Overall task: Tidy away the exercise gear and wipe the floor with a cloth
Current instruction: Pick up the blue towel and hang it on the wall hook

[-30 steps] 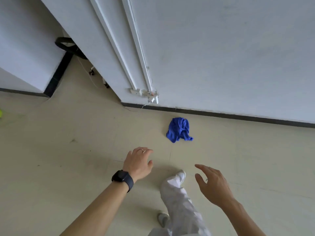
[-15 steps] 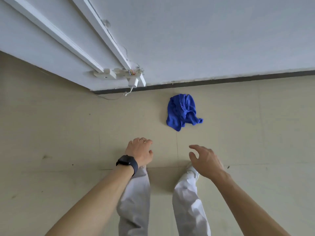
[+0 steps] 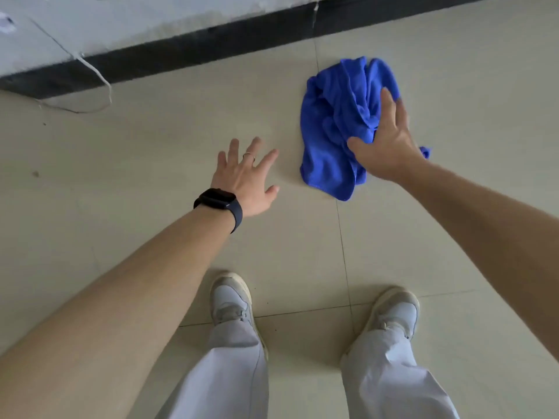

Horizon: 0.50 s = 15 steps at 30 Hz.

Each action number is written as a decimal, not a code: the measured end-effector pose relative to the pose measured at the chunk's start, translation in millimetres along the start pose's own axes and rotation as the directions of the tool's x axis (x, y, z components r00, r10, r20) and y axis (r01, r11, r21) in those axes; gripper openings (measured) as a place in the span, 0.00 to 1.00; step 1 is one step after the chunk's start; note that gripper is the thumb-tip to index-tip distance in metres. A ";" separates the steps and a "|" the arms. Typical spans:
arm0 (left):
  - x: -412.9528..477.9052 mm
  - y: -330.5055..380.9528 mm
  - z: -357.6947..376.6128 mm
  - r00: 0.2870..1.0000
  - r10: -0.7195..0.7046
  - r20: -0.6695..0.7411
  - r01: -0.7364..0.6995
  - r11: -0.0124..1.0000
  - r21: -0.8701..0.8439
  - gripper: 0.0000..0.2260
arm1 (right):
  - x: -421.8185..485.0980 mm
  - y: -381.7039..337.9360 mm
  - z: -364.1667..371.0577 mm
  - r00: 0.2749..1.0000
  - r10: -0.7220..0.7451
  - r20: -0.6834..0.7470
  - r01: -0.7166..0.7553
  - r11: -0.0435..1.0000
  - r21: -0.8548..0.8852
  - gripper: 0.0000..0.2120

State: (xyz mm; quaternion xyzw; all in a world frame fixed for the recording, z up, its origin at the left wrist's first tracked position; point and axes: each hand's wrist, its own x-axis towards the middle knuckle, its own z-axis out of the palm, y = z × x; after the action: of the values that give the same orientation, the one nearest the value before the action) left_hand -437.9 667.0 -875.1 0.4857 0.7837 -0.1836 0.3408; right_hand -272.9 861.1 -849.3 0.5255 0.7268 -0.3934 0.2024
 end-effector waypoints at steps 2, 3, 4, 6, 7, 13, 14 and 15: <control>16.2 9.6 27.9 1.000 0.023 -0.010 -0.023 0.999 -0.039 0.34 | 20.9 0.0 14.0 0.999 0.031 -0.022 -0.030 0.998 0.054 0.43; 20.2 13.9 42.8 1.000 0.027 0.012 -0.026 0.998 -0.057 0.35 | 22.4 3.8 23.8 0.998 0.048 -0.049 -0.045 0.998 0.053 0.40; 21.4 17.4 56.6 0.999 0.023 0.036 -0.020 0.998 -0.067 0.36 | 18.4 10.6 36.8 0.995 0.044 -0.094 -0.039 0.998 0.057 0.33; 19.1 21.7 71.1 0.999 -0.006 0.042 0.009 0.997 -0.081 0.38 | -5.8 25.5 65.9 0.984 0.001 -0.180 0.017 0.995 0.100 0.17; 17.9 23.3 69.7 0.999 -0.021 0.045 0.025 0.996 -0.083 0.38 | -23.6 32.5 77.8 0.981 -0.009 -0.193 0.034 0.991 0.129 0.12; -36.2 40.2 -25.2 0.988 0.019 0.154 -0.022 1.000 0.017 0.27 | -154.2 30.0 63.1 0.979 0.074 -0.188 -0.027 0.970 0.243 0.07; -56.4 44.5 -45.4 0.985 0.025 0.173 -0.027 1.000 0.010 0.25 | -174.7 22.1 48.7 0.979 0.089 -0.184 -0.042 0.968 0.249 0.07; -78.9 48.8 -66.9 0.981 0.033 0.192 -0.034 0.999 0.000 0.24 | -194.9 12.8 30.8 0.980 0.104 -0.171 -0.060 0.967 0.247 0.08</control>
State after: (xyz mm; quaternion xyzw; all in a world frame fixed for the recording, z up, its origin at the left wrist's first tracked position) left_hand -395.1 680.7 -769.9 0.4794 0.7386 -0.2251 0.4171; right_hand -193.5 720.9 -734.7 0.6096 0.6668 -0.4199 0.0859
